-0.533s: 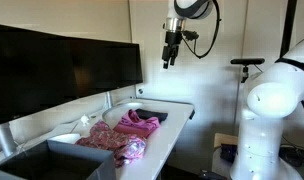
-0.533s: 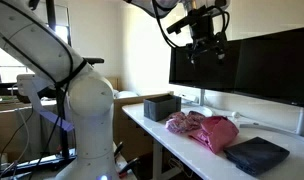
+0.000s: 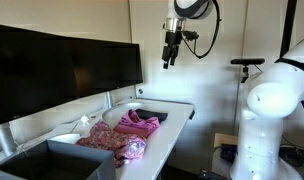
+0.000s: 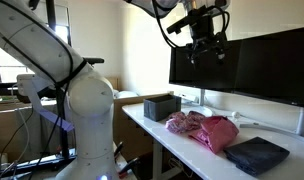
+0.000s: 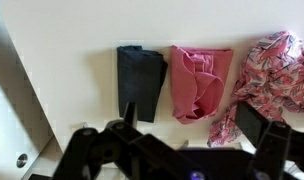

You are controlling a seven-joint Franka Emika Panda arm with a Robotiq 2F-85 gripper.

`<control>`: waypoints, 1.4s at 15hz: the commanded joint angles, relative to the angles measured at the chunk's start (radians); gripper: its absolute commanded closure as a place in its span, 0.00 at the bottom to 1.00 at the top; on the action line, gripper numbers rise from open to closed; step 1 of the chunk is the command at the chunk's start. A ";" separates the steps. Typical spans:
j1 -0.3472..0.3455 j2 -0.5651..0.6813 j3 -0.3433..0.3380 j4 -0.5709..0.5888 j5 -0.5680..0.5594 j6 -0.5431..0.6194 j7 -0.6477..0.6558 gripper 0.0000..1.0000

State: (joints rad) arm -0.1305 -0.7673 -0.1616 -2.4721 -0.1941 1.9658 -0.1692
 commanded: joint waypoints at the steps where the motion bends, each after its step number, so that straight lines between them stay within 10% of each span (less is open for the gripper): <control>1: 0.001 0.000 -0.001 0.002 0.000 -0.002 0.001 0.00; 21: 0.013 0.064 -0.056 0.048 -0.017 0.035 -0.084 0.00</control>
State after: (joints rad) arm -0.1270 -0.7594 -0.1789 -2.4654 -0.1940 1.9747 -0.1728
